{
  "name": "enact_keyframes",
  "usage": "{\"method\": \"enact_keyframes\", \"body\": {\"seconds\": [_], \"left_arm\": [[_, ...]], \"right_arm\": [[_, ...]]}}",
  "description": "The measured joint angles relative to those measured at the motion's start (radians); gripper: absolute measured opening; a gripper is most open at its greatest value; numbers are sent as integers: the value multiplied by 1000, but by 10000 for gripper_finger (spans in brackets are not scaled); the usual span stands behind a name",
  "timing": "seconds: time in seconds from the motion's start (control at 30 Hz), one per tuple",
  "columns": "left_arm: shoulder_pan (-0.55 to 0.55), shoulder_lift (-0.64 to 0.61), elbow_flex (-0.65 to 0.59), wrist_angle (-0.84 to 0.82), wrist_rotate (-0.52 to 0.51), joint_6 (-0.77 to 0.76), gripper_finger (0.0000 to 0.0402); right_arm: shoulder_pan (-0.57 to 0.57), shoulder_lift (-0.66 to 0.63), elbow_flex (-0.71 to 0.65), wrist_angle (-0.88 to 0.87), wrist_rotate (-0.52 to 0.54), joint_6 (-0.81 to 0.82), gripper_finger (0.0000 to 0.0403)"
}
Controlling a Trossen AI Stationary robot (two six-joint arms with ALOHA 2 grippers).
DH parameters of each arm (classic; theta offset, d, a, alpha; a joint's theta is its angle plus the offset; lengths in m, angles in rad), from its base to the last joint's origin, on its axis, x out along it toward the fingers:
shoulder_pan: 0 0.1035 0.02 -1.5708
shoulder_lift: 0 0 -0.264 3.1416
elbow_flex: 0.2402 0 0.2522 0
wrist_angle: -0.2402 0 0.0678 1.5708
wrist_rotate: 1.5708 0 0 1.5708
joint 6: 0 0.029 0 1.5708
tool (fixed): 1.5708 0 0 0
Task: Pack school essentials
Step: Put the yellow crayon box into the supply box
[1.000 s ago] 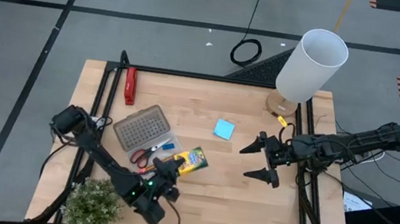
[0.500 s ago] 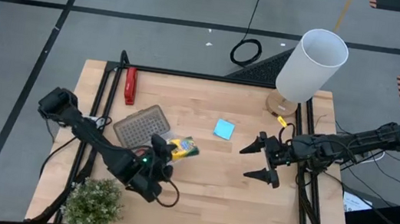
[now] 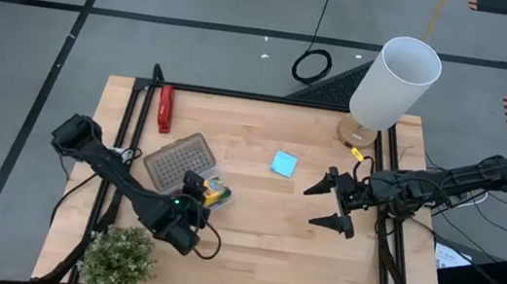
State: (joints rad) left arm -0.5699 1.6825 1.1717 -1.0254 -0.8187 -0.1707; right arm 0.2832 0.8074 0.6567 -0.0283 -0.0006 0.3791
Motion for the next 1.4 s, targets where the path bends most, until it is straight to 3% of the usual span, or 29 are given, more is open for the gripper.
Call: {"method": "enact_keyframes", "body": {"seconds": [0.3, 0.7, 1.03, 1.4], "left_arm": [[12, 0, -50, -20, 30, 12, 117], [24, 0, -164, 174, -2, 221, 117], [24, 0, -221, 270, 7, 275, 120], [15, 0, -245, 327, 23, 275, 239]], "right_arm": [[0, 0, 0, 0, 0, -2, 398], [0, 0, 0, 0, 0, -6, 398], [0, 0, 0, 0, 0, -9, 398], [0, 0, 0, 0, 0, -14, 398]]}}
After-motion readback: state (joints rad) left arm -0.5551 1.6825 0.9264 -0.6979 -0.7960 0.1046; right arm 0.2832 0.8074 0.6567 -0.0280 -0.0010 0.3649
